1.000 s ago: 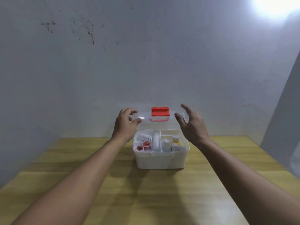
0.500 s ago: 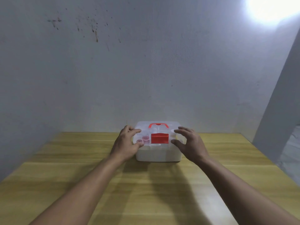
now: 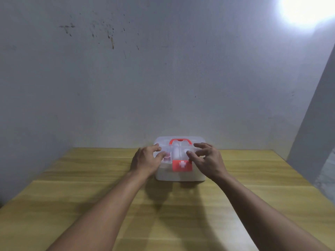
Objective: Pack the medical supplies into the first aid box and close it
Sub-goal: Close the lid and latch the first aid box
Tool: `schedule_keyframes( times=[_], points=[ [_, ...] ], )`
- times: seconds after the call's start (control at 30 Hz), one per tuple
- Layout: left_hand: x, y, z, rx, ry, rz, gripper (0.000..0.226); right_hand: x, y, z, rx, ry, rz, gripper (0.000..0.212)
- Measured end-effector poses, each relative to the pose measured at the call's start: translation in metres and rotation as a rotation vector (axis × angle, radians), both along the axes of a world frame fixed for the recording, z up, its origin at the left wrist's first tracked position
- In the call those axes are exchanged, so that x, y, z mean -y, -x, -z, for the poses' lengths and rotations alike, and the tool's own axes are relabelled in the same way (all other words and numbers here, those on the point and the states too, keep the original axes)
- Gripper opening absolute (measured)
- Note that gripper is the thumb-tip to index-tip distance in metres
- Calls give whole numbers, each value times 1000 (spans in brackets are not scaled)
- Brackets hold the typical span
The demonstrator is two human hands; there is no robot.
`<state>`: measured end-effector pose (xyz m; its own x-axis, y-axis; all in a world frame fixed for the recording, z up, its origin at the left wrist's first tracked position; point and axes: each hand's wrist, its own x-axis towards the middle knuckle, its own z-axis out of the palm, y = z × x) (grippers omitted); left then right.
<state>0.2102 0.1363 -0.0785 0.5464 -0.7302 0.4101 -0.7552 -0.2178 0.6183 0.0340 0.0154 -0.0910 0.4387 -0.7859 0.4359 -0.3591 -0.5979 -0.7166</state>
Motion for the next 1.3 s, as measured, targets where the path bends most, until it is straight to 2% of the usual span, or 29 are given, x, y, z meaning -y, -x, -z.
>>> schedule_keyframes(
  times=[0.13, 0.2, 0.3, 0.37, 0.5, 1.03, 1.17, 1.3],
  points=[
    [2, 5, -4, 27, -27, -40, 46, -2, 4, 3, -50, 61, -15, 15],
    [2, 8, -6, 103, -100, -63, 53, -4, 6, 3, -93, 136, -15, 28],
    [4, 15, -6, 296, -224, -79, 66, -5, 6, 3, -231, 259, -1, 63],
    [7, 20, -5, 400, -260, -61, 71, -6, 5, 5, -323, 335, 12, 76],
    [9, 21, -2, 477, -289, -35, 89, -6, 7, 12, -375, 403, 11, 73],
    [11, 22, 6, 484, -225, -53, 82, -6, 9, 17, -393, 458, 30, 70],
    [9, 21, 7, 468, -231, -39, 84, -4, 13, 16, -462, 471, -9, 79],
    [12, 13, 5, 502, -232, -31, 75, 4, 14, 10, -571, 456, -40, 81]
  ],
)
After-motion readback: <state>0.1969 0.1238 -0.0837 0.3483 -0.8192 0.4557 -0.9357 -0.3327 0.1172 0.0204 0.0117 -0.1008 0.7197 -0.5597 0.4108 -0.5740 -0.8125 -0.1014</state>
